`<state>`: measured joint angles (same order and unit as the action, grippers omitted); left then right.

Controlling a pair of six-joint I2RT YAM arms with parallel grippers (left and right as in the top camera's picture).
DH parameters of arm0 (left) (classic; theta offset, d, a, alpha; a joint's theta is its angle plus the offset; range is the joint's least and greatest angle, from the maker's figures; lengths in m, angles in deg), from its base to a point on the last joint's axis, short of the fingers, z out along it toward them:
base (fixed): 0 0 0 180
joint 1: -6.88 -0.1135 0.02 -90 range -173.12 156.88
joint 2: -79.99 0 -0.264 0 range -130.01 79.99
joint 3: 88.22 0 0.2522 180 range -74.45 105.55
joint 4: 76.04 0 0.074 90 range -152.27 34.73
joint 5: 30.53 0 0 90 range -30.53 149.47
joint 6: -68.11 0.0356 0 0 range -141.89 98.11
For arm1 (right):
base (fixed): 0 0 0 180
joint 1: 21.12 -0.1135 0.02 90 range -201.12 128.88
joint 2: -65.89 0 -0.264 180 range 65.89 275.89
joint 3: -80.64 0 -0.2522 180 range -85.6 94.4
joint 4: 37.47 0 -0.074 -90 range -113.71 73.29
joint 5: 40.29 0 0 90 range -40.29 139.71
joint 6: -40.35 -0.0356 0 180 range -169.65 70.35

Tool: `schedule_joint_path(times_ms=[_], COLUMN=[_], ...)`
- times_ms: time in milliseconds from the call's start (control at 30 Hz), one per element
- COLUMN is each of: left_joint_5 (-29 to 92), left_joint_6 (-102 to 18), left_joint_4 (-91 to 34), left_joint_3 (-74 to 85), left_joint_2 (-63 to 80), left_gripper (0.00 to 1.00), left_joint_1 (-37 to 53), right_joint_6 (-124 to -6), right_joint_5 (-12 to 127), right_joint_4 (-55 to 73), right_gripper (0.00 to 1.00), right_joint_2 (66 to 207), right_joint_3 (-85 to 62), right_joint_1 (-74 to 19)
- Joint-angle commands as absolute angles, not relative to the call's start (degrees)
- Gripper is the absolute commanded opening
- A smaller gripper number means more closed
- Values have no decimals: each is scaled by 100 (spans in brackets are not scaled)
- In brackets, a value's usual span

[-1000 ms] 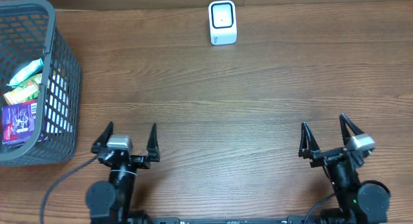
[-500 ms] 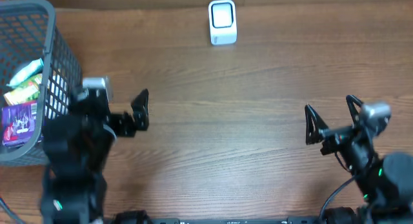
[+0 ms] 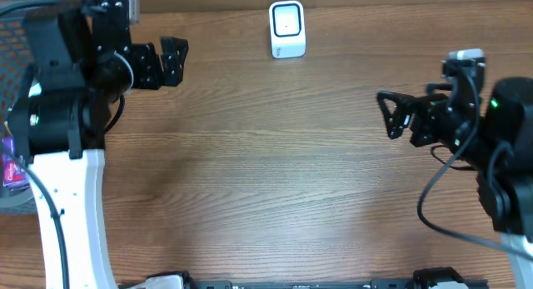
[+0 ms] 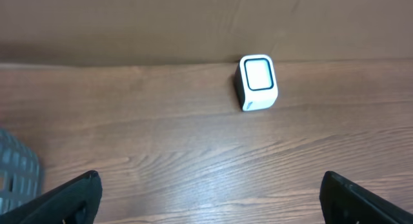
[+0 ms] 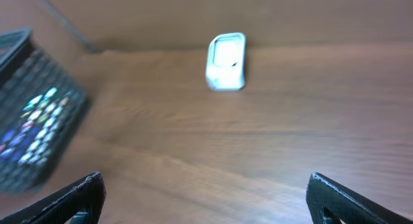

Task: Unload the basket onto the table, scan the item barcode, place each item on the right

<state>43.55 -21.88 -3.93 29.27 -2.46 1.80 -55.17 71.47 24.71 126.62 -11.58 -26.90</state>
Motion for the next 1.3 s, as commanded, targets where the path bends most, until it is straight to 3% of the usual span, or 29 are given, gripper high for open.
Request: schedule_joint_path(times_ms=[0, 133, 300, 467, 700, 733, 767, 1267], left_joint_5=[4637, 5522, 5563, 5563, 5638, 5843, 6062, 6685], left_joint_6=[-2579, -3854, -4273, -4723, -3386, -3366, -3370, -3078], left_joint_4=[-327, 16, 191, 311, 484, 571, 652, 934], left_joint_3=[3412, 3950, 4044, 3993, 3991, 3991, 3991, 3989], left_joint_2=[-275, -275, -316, -747, -1868, -2023, -2179, -4109], left_gripper=[94, 89, 79, 79, 74, 82, 83, 79], left_joint_1=[-209, -1313, -2876, -3787, -3844, -3842, -3842, -3846], right_joint_6=[-5582, -5582, -5582, -5578, -5578, -5578, -5578, -5576], right_joint_5=[8045, 8314, 8351, 8344, 8325, 8327, 8327, 8327], right_joint_4=[2462, 2462, 2519, 2593, 2613, 2613, 2615, 2613], right_gripper=[100, 100, 100, 100, 100, 100, 100, 100], right_joint_2=[12909, 13215, 13510, 13757, 14030, 14054, 14082, 14220], right_joint_3=[-1030, -1030, -1032, -1032, -1032, -1032, -1032, -1032], right_joint_1=[-2738, -2738, -2740, -2738, -2738, -2738, -2738, -2740])
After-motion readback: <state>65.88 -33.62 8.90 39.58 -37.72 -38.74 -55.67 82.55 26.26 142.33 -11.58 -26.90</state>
